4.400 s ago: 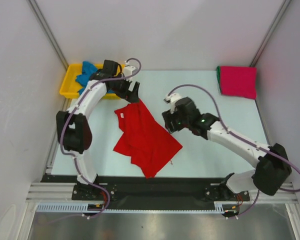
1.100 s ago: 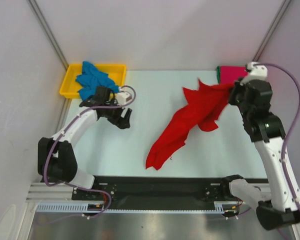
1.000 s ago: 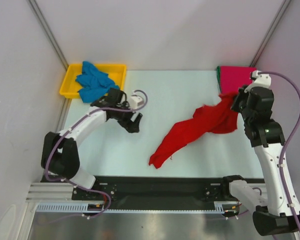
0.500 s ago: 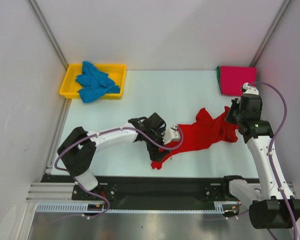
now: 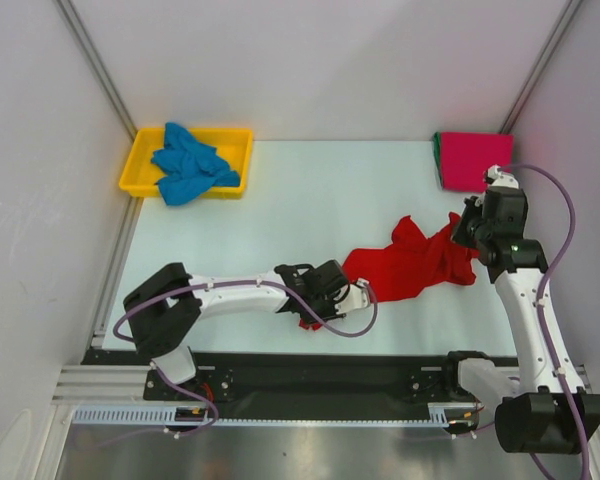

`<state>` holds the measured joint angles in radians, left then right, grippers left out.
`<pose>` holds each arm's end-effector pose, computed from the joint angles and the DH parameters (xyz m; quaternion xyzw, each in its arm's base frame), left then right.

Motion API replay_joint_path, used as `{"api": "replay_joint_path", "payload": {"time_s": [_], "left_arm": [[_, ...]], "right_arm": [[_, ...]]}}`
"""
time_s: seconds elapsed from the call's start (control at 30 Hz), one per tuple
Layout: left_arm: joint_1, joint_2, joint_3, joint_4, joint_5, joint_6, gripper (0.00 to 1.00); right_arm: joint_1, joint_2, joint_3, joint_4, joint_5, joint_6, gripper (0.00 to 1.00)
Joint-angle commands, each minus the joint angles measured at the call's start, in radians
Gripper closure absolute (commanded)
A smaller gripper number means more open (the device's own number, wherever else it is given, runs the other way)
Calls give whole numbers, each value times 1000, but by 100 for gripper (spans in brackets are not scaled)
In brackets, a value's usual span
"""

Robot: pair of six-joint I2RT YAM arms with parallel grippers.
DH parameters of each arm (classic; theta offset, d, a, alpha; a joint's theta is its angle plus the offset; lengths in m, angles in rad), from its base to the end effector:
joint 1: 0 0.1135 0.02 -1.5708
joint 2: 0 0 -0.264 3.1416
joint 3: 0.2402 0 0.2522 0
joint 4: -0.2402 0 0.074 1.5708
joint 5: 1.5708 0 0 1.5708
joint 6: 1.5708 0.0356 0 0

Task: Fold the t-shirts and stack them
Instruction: Flatten the tshirt out

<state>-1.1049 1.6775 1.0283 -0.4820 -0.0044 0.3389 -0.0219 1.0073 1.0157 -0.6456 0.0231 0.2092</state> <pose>0.1467 -0.2913 0.1765 0.6446 0.7328 -0.0795 0.2030 0.2114 -0.0055 0.3335 0.1081 0.8864 0.0318 0.4490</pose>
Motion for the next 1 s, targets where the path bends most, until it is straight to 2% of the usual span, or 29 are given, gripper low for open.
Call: {"api": "replay_joint_path", "payload": {"time_s": [0.0, 0.03, 0.17, 0.27, 0.33, 0.43, 0.53, 0.57, 0.63, 0.67, 0.7, 0.77, 0.8, 0.87, 0.9, 0.97], "left_arm": [[2, -19, 39, -73, -83, 3, 61], [11, -31, 47, -101, -75, 6, 65], [46, -97, 70, -211, -60, 18, 100], [137, -137, 140, -314, -5, 37, 100], [273, -151, 203, -377, 38, 57, 100], [495, -116, 389, -385, 8, 109, 100], [677, -35, 731, -354, 7, 121, 100], [710, -3, 812, -342, 7, 114, 100], [799, 53, 965, -305, -26, 80, 100], [822, 114, 1107, -291, -46, 68, 100], [862, 141, 1174, -262, -54, 48, 100], [890, 215, 1353, -231, -75, 35, 100], [904, 232, 1398, -222, -81, 47, 99], [906, 237, 1428, -169, -86, 83, 99], [906, 213, 1406, -147, -82, 104, 99], [904, 176, 1286, -101, -37, 133, 98]], "right_arm": [[-10, -32, 9, 21, -12, -14, 100], [-13, -32, 12, 20, -11, -13, 100], [-32, -32, 41, 29, -12, -1, 100], [-50, -1, 111, 47, -12, 2, 100], [-53, 34, 164, 79, -44, 5, 100], [-49, 158, 277, 202, -107, 30, 100], [-33, 347, 464, 334, -150, 80, 100], [-32, 400, 536, 354, -153, 88, 100], [-29, 577, 780, 382, -176, 111, 100], [-27, 644, 872, 379, -187, 131, 100], [-27, 698, 1076, 357, -208, 137, 100], [-27, 856, 1278, 316, -213, 141, 100], [-27, 902, 1478, 276, -218, 134, 100], [-35, 991, 1596, 259, -222, 130, 100], [-39, 993, 1592, 274, -232, 128, 100], [-46, 924, 1484, 323, -270, 127, 100]]}}
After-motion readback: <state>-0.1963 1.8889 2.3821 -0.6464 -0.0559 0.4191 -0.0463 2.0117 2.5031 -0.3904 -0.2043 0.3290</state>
